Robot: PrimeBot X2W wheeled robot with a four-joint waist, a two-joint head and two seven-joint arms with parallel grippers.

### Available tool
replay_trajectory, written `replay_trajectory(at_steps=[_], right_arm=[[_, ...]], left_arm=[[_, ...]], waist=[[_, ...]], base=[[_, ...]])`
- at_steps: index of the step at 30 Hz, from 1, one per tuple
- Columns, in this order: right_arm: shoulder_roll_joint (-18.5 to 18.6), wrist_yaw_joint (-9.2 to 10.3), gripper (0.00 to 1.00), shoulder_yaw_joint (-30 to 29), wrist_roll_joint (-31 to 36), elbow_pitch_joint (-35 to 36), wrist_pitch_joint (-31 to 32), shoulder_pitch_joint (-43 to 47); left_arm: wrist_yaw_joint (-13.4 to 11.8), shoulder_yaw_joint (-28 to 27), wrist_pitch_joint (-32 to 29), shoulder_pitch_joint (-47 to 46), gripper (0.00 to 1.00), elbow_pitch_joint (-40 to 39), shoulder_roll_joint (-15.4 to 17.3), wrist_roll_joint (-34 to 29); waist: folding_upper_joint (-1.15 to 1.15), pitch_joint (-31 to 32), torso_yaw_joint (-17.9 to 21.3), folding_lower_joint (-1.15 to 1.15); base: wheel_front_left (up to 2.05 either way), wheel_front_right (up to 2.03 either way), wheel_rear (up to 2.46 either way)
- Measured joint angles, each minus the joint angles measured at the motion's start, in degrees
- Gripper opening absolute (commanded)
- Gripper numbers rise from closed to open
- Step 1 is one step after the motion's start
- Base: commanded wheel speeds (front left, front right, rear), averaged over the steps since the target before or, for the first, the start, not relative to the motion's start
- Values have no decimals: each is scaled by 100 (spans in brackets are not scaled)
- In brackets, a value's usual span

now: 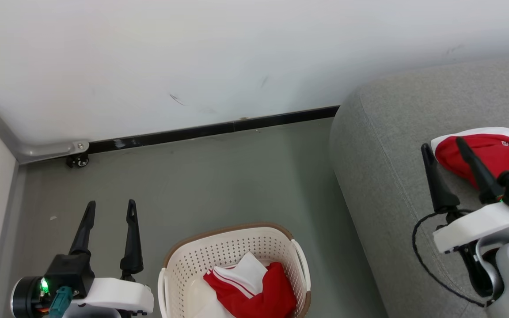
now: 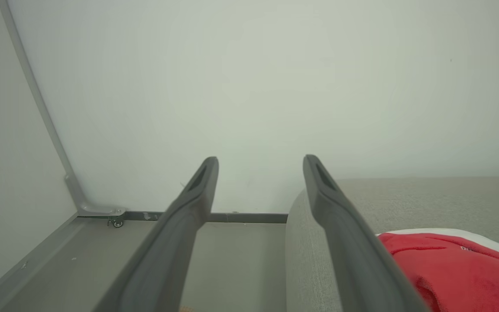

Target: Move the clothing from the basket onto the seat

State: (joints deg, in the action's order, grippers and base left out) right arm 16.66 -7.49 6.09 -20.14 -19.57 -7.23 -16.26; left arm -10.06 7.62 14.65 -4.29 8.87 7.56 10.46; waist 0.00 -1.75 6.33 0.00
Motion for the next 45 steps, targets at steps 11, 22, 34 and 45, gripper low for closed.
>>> replay_trajectory(at_steps=[11, 22, 34, 45], right_arm=[[-591, 0, 100, -220, 497, 196, -137, 638], [-1107, 0, 100, -444, 849, 420, -188, 1109], [-1277, 1, 100, -537, 1062, 673, -182, 1418], [-1329, 0, 100, -687, 1227, 982, -156, 1512]], left_arm=[[103, 99, 0, 198, 100, 88, -37, -1], [108, 107, 0, 324, 100, 151, -65, -1], [108, 60, 0, 326, 100, 94, -60, -13], [158, 35, -1, 326, 100, 44, -60, -63]], waist=[[0, 254, -218, 0], [0, 303, -274, 0], [0, 201, -217, 0], [0, 32, -167, 0]], base=[[0, 0, 0], [0, 0, 0], [0, 0, 0], [0, 0, 0]])
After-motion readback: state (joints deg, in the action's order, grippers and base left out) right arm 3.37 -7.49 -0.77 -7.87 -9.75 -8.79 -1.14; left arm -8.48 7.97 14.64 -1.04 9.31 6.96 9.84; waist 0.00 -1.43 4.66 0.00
